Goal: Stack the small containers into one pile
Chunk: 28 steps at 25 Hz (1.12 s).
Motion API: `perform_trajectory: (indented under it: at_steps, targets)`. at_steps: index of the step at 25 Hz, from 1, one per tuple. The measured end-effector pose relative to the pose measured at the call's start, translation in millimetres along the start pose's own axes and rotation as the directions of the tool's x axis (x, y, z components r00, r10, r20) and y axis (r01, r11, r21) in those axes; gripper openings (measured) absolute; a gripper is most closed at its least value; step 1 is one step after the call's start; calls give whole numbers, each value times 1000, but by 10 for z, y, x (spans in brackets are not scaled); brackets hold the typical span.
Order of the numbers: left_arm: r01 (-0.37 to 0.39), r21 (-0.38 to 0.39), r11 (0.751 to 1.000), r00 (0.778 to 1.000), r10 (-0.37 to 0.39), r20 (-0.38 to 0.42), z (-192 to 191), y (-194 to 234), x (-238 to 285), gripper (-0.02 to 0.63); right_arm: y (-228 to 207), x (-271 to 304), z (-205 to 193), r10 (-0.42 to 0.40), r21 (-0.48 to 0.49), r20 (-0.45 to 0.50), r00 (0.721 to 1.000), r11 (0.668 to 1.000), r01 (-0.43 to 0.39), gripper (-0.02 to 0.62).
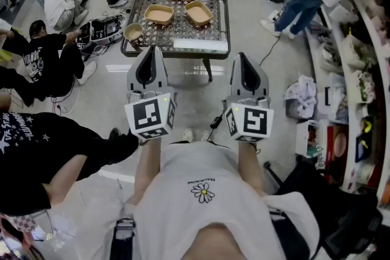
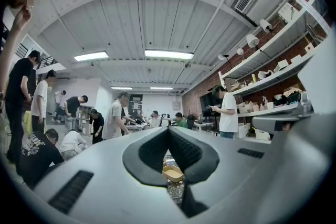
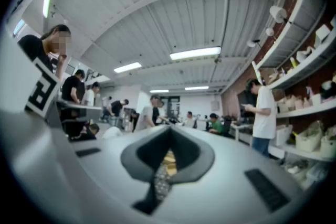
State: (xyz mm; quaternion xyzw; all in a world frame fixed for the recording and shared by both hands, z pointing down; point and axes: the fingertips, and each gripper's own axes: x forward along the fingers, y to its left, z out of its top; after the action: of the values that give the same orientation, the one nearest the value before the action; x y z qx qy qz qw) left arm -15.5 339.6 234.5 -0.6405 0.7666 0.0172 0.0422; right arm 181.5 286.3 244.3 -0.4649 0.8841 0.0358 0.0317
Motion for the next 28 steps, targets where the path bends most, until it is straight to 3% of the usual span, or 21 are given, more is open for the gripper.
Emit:
perform_trajectory:
  at_steps: [12, 28]
  targets:
    - [1, 15, 1000, 1000, -1, 17, 40, -168, 110, 25, -198, 67, -96, 15, 12, -3, 1000, 1000, -14, 31]
    - [-94, -4, 996, 993, 94, 64, 3, -184, 124, 25, -339, 176, -100, 127, 55, 63, 990, 990, -130, 31]
